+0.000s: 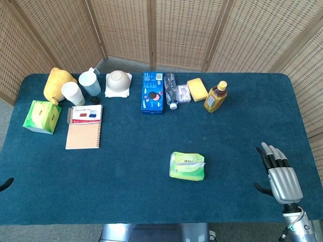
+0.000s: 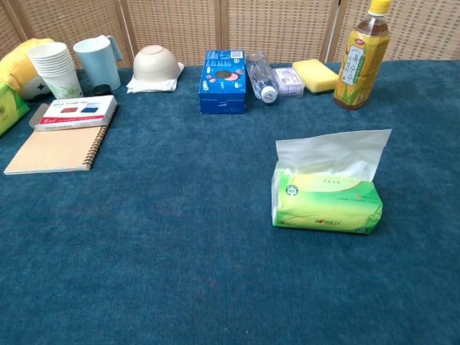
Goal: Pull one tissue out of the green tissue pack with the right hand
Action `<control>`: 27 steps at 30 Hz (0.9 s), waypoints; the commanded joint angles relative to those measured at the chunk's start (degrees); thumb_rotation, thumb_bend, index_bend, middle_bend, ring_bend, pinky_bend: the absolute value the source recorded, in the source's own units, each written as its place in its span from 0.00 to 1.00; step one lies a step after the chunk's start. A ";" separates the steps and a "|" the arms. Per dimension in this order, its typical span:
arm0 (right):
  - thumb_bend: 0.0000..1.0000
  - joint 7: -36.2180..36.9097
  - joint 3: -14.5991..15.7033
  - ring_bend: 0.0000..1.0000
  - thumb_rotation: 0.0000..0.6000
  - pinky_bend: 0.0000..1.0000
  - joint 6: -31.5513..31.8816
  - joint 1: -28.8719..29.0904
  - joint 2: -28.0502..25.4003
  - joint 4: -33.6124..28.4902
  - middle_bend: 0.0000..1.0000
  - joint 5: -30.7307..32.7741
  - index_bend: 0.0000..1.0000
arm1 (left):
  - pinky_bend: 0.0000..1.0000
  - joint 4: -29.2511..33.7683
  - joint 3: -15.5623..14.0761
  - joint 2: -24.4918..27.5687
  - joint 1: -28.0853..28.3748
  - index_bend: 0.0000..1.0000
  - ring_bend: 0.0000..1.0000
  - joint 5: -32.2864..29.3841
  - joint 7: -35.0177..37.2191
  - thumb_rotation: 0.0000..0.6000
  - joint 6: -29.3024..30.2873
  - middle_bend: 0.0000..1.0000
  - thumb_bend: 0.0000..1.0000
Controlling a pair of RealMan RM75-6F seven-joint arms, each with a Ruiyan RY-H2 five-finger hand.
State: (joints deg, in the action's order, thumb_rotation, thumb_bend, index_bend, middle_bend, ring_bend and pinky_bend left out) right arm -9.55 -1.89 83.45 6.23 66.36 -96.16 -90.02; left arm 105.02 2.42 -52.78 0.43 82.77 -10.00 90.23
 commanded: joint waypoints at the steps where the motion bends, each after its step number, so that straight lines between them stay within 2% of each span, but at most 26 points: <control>1: 0.07 0.17 0.16 0.00 1.00 0.12 0.25 -0.05 -0.15 -0.20 0.00 -0.41 0.00 | 0.09 -0.05 -0.01 0.00 -0.07 0.00 0.00 0.12 0.05 1.00 0.10 0.00 0.00; 8: 0.07 2.30 0.33 0.00 1.00 0.14 -0.54 0.76 0.30 0.28 0.02 -1.46 0.00 | 0.09 0.11 0.03 0.35 -0.14 0.00 0.00 0.23 0.60 1.00 0.01 0.00 0.00; 11: 0.07 5.94 -0.02 0.01 1.00 0.18 -1.84 2.06 1.45 1.08 0.05 -1.87 0.01 | 0.09 0.32 0.17 0.53 -0.16 0.00 0.00 0.45 0.78 1.00 0.28 0.00 0.00; 16: 0.07 11.39 -0.23 0.08 1.00 0.23 -6.95 6.33 3.63 1.71 0.12 -3.69 0.13 | 0.09 0.79 0.22 0.56 0.25 0.00 0.00 0.56 0.40 1.00 -0.42 0.00 0.00; 19: 0.07 12.63 -0.39 0.15 1.00 0.28 -10.53 8.89 4.19 -0.08 0.19 -3.99 0.15 | 0.09 0.99 0.42 0.45 0.75 0.00 0.00 -0.12 0.09 1.00 -1.41 0.00 0.00; 25: 0.07 11.11 -2.88 0.21 1.00 0.33 -16.52 13.86 6.25 -3.94 0.26 -1.69 0.15 | 0.09 0.80 0.87 0.04 1.17 0.00 0.00 -1.65 -1.08 1.00 -2.18 0.00 0.00; 27: 0.08 9.11 -4.83 0.23 1.00 0.35 -19.54 16.44 8.42 -4.68 0.28 0.89 0.16 | 0.09 0.79 0.93 0.04 0.84 0.00 0.00 -1.85 -0.70 1.00 -1.68 0.00 0.00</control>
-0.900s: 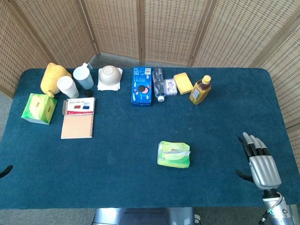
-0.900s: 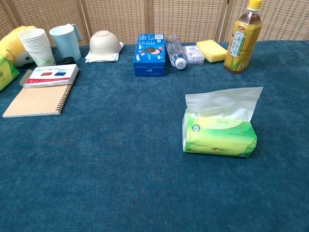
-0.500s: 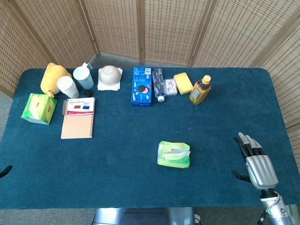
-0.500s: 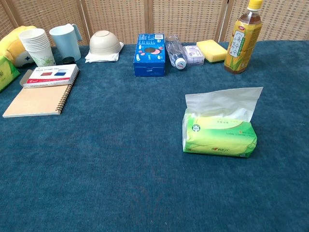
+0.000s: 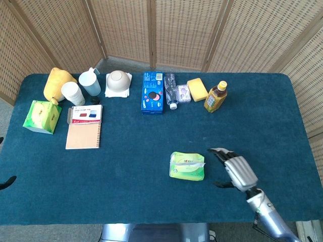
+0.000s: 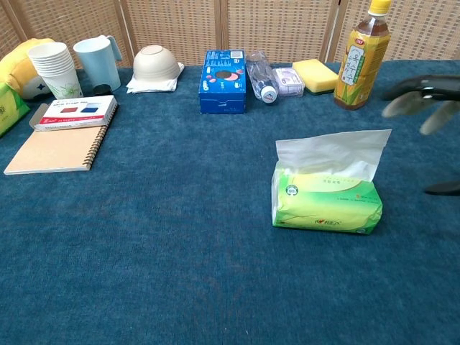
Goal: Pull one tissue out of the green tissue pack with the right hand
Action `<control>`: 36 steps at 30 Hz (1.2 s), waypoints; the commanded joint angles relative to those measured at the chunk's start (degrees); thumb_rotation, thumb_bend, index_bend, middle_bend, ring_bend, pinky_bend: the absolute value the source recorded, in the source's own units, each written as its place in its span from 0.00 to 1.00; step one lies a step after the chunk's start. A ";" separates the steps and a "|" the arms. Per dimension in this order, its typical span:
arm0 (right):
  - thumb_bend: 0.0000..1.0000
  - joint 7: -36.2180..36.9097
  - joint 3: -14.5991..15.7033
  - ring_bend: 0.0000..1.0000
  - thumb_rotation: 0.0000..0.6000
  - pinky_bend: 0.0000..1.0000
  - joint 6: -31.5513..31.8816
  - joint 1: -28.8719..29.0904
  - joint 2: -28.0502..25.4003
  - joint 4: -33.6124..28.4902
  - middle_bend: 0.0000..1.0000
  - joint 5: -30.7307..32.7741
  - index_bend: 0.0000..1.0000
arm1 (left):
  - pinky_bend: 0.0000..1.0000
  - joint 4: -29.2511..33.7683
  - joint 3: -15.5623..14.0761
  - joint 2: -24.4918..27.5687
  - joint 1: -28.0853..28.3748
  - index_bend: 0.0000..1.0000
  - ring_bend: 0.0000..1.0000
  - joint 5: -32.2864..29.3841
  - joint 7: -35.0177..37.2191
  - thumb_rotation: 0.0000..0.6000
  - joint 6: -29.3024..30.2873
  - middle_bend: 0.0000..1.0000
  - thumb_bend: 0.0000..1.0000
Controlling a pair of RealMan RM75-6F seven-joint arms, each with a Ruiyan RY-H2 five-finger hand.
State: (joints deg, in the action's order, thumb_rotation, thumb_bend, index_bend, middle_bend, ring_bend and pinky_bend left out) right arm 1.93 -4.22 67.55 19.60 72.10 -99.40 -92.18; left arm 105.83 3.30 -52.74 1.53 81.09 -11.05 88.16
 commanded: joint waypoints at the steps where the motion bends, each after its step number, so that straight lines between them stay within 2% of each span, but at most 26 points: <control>1: 0.08 -3.30 -3.12 0.24 1.00 0.37 -4.23 3.65 3.34 -1.43 0.29 4.25 0.17 | 0.09 -0.09 0.04 0.02 -0.36 0.00 0.00 -0.20 0.56 1.00 0.48 0.00 0.00; 5: 0.10 -6.49 -4.43 0.29 1.00 0.43 -4.73 4.95 5.74 -0.77 0.34 7.24 0.21 | 0.09 -0.33 0.10 0.09 -0.43 0.00 0.00 -0.53 0.99 1.00 0.39 0.00 0.00; 8: 0.15 -7.95 -4.83 0.34 1.00 0.49 -4.83 5.85 7.93 0.62 0.39 8.44 0.26 | 0.09 -0.47 0.17 0.10 -0.28 0.00 0.00 -0.93 1.12 1.00 -0.06 0.00 0.00; 11: 0.23 -9.34 -5.07 0.39 1.00 0.54 -4.45 6.59 9.92 2.35 0.45 8.76 0.32 | 0.09 -0.50 0.29 0.07 -0.13 0.00 0.00 -1.26 1.09 1.00 -0.35 0.00 0.00; 14: 0.36 -10.07 -5.26 0.45 1.00 0.59 -4.25 7.05 11.40 3.68 0.51 9.34 0.41 | 0.09 -0.48 0.32 0.08 -0.06 0.00 0.00 -1.36 1.11 1.00 -0.50 0.00 0.00; 17: 0.51 -9.98 -5.45 0.54 1.00 0.68 -3.22 7.37 13.07 5.30 0.62 9.33 0.55 | 0.09 -0.54 0.44 0.14 0.06 0.00 0.00 -1.61 1.30 1.00 -0.73 0.00 0.00; 19: 0.57 -9.93 -5.20 0.59 1.00 0.73 -2.40 7.29 13.40 5.64 0.68 8.85 0.63 | 0.09 -0.59 0.45 0.18 0.12 0.00 0.00 -1.79 1.45 1.00 -0.95 0.00 0.00; 23: 0.58 -9.60 -4.65 0.62 1.00 0.76 -0.75 7.08 13.38 5.73 0.71 7.62 0.66 | 0.09 -0.57 0.37 0.43 0.21 0.00 0.00 -1.89 2.04 1.00 -1.42 0.00 0.00; 28: 0.58 -9.16 -5.15 0.63 1.00 0.76 3.37 6.77 11.75 3.02 0.72 4.01 0.68 | 0.09 -0.47 0.39 0.91 0.20 0.00 0.00 -2.04 3.06 1.00 -1.66 0.00 0.00; 32: 0.58 -8.87 -6.83 0.64 1.00 0.76 8.24 6.79 10.43 0.82 0.73 -0.15 0.68 | 0.09 -0.39 0.30 1.13 0.21 0.00 0.00 -1.97 3.32 1.00 -1.81 0.00 0.00; 36: 0.58 -9.13 -10.34 0.64 1.00 0.76 11.79 7.80 8.91 -1.26 0.73 -2.41 0.68 | 0.09 -0.32 0.06 1.19 0.17 0.00 0.00 -1.61 3.28 1.00 -1.86 0.00 0.00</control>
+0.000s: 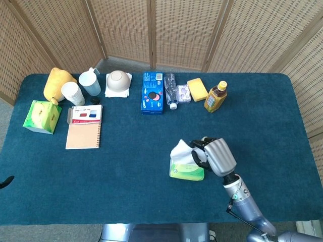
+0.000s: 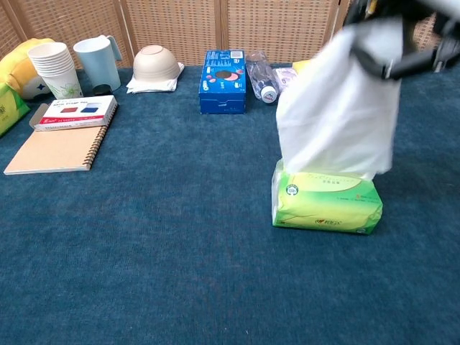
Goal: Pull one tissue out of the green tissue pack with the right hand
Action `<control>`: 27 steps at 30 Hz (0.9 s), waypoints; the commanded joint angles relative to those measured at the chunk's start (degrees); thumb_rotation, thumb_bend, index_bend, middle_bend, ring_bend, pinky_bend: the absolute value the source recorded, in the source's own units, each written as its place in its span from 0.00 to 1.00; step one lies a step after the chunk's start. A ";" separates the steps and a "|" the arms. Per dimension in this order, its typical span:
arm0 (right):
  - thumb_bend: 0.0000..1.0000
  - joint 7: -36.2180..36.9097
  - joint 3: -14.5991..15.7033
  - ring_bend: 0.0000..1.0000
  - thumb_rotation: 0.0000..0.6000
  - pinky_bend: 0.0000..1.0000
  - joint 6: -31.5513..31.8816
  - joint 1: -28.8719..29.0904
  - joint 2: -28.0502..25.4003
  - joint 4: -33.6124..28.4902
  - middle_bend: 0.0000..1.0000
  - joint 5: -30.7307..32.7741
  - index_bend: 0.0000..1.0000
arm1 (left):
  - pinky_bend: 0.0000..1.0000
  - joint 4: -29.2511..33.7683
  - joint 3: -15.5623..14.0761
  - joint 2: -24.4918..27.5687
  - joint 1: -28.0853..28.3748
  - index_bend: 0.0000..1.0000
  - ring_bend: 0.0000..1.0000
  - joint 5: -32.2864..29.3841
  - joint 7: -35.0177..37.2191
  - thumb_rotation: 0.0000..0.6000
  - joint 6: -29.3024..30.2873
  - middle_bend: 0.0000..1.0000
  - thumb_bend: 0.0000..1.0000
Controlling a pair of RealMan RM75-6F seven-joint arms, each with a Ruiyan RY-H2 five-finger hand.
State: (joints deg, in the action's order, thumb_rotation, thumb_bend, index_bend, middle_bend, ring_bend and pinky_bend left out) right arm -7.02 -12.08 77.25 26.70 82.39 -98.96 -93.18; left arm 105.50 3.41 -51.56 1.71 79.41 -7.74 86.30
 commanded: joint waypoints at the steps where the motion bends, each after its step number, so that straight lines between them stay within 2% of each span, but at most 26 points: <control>1: 0.58 -0.57 -3.38 0.64 1.00 0.76 2.53 0.96 -1.70 -2.08 0.73 -1.34 0.68 | 0.09 0.03 -0.09 0.02 -0.04 0.00 0.00 0.15 0.00 1.00 0.04 0.00 0.00; 5: 0.58 -1.60 -7.45 0.64 1.00 0.76 3.82 2.08 -3.03 -4.43 0.73 0.63 0.69 | 0.09 0.05 -0.02 0.02 -0.06 0.00 0.00 -0.17 -0.03 1.00 0.03 0.00 0.00; 11: 0.58 -2.41 -8.26 0.64 1.00 0.76 2.77 2.89 -3.61 -2.18 0.73 3.46 0.69 | 0.09 0.08 -0.10 0.11 0.04 0.00 0.00 -0.40 -0.01 1.00 -0.36 0.00 0.00; 17: 0.58 -0.37 -7.23 0.64 1.00 0.76 1.27 3.15 -2.06 6.37 0.73 6.95 0.69 | 0.09 0.08 -0.24 0.21 0.10 0.00 0.00 -0.43 0.30 1.00 -0.73 0.00 0.00; 24: 0.58 0.69 -7.51 0.64 1.00 0.76 -2.09 4.45 1.33 18.46 0.73 12.69 0.68 | 0.09 0.28 -0.44 0.26 0.16 0.00 0.00 -0.48 0.10 1.00 -1.08 0.00 0.00; 27: 0.58 0.69 -5.95 0.64 1.00 0.76 -3.81 5.33 3.50 21.69 0.73 13.08 0.68 | 0.09 0.51 -0.48 -0.05 0.48 0.00 0.00 -0.90 -0.74 1.00 -1.72 0.00 0.00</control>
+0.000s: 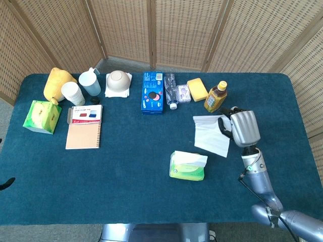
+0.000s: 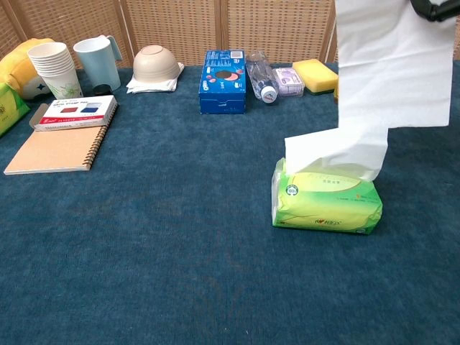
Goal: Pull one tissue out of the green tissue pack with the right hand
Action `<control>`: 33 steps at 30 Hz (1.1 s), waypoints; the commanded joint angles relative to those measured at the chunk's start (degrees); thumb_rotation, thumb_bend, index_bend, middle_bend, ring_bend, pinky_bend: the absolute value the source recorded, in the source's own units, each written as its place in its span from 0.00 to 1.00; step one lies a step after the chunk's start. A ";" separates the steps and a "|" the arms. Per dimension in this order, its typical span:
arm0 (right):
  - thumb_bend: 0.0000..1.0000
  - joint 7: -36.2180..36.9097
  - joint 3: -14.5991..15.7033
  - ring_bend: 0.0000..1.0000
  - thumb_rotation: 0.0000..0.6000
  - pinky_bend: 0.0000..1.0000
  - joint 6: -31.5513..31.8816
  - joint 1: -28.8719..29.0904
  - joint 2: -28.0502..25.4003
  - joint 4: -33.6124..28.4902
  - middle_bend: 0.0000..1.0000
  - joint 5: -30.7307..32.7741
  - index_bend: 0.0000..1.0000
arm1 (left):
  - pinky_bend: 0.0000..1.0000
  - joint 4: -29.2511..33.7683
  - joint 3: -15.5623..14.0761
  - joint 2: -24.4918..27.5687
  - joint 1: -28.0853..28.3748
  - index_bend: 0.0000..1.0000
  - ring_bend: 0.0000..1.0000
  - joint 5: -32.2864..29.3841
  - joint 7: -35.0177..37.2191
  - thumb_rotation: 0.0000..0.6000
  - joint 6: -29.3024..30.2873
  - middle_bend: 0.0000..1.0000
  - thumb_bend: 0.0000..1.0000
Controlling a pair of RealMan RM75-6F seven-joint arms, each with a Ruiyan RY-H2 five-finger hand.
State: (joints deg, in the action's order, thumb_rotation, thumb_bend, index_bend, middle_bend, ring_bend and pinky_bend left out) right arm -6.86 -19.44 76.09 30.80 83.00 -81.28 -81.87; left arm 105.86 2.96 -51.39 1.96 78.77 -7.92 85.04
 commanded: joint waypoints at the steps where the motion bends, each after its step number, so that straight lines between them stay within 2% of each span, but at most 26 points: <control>1: 0.58 0.45 1.64 0.64 1.00 0.76 -2.74 1.56 3.57 4.15 0.73 1.62 0.68 | 0.09 0.27 -0.04 -0.32 0.33 0.00 0.00 -0.41 -0.91 1.00 -0.63 0.00 0.00; 4: 0.58 -0.46 2.18 0.64 1.00 0.76 -2.98 2.64 5.50 3.71 0.73 1.16 0.68 | 0.09 0.57 -0.18 -0.54 0.50 0.00 0.00 -0.48 -1.67 1.00 -0.94 0.00 0.00; 10: 0.58 -7.13 2.24 0.63 1.00 0.76 -6.49 6.81 11.96 3.78 0.73 3.22 0.68 | 0.09 0.80 -0.45 -0.84 0.66 0.00 0.00 -0.69 -2.56 1.00 -1.41 0.00 0.00; 11: 0.58 -8.12 2.03 0.62 1.00 0.76 -7.00 7.34 12.81 4.36 0.72 3.93 0.67 | 0.09 0.81 -0.48 -0.83 0.65 0.00 0.00 -0.77 -2.51 1.00 -1.47 0.00 0.00; 12: 0.58 -9.20 1.95 0.59 1.00 0.74 -7.82 7.89 13.57 5.04 0.67 4.73 0.62 | 0.09 0.79 -0.53 -0.80 0.64 0.00 0.00 -0.86 -2.49 1.00 -1.55 0.00 0.00; 14: 0.55 -10.92 1.96 0.45 1.00 0.66 -10.03 8.68 14.32 5.83 0.47 6.69 0.35 | 0.09 0.74 -0.66 -0.71 0.61 0.00 0.00 -0.95 -2.35 1.00 -1.74 0.00 0.00; 15: 0.49 -11.88 2.05 0.32 1.00 0.58 -11.95 9.04 14.23 5.76 0.28 8.30 0.16 | 0.09 0.69 -0.71 -0.66 0.58 0.00 0.00 -1.02 -2.17 1.00 -1.81 0.00 0.00; 16: 0.41 -12.40 2.11 0.17 1.00 0.48 -13.28 9.25 13.97 5.49 0.11 9.36 0.03 | 0.09 0.63 -0.72 -0.63 0.57 0.00 0.00 -1.06 -2.06 1.00 -1.86 0.00 0.00; 17: 0.33 -12.97 2.07 0.08 1.00 0.41 -14.93 9.50 13.45 4.93 0.03 10.86 0.00 | 0.09 0.51 -0.74 -0.58 0.55 0.00 0.00 -1.12 -1.87 1.00 -1.91 0.00 0.00; 19: 0.25 -14.07 1.73 0.00 1.00 0.32 -16.68 9.70 12.42 3.59 0.00 13.39 0.00 | 0.09 0.10 -0.74 -0.45 0.57 0.00 0.00 -1.36 -1.29 1.00 -2.18 0.00 0.00; 25: 0.21 -14.17 1.61 0.00 1.00 0.28 -15.29 8.99 7.53 -2.17 0.00 12.69 0.00 | 0.09 -0.40 -0.35 0.29 0.89 0.00 0.00 -2.30 0.71 1.00 -3.11 0.00 0.00; 29: 0.19 -14.51 3.68 0.00 1.00 0.29 -11.84 7.30 3.20 -6.12 0.00 7.56 0.00 | 0.09 -0.30 -0.63 0.50 0.95 0.00 0.00 -1.85 1.14 1.00 -3.42 0.00 0.00; 33: 0.17 -13.42 7.44 0.00 1.00 0.29 -6.71 3.77 -1.72 -9.14 0.00 1.06 0.00 | 0.09 -0.40 -0.76 0.40 1.08 0.00 0.00 -1.58 0.73 1.00 -3.52 0.00 0.00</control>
State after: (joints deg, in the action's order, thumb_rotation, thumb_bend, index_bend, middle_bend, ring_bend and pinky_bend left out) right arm -20.96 -14.56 65.95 37.09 84.58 -88.17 -76.99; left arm 105.48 2.23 -50.96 3.03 77.12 -7.11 81.48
